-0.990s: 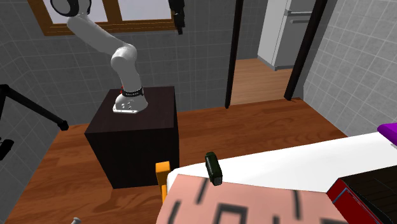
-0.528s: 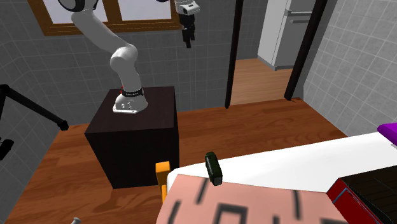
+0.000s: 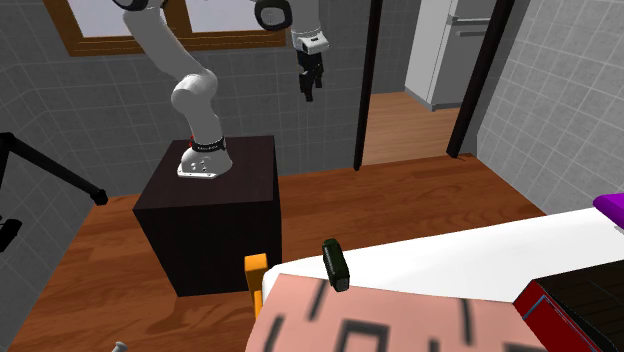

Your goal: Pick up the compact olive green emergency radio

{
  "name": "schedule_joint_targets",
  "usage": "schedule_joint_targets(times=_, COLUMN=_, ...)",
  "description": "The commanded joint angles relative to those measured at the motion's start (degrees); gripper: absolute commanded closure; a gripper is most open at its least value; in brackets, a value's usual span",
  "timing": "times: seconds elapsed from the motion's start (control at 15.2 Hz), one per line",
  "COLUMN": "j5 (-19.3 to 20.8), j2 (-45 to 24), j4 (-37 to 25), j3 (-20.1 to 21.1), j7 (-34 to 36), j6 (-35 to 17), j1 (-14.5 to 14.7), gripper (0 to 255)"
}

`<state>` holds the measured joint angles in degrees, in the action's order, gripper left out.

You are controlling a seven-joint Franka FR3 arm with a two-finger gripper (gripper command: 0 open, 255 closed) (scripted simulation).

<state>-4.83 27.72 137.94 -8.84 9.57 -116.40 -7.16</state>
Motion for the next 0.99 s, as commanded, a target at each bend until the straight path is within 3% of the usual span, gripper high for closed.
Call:
schedule_joint_targets(times=0.0, j5=-0.11, j2=-3.58, j4=0.17, j3=-0.98, j7=0.06, j6=-3.51, j1=-0.69, gripper=0)
schedule_joint_targets(times=0.46, j5=-1.77, j2=-15.86, j4=-1.89, j3=-4.5, j7=-0.18, j6=-12.61, j1=-2.77, gripper=0)
schedule_joint_targets(times=0.92, j5=-6.21, j2=-29.03, j4=-6.32, j3=-7.66, j7=-1.83, j6=-19.75, j1=-4.82, gripper=0)
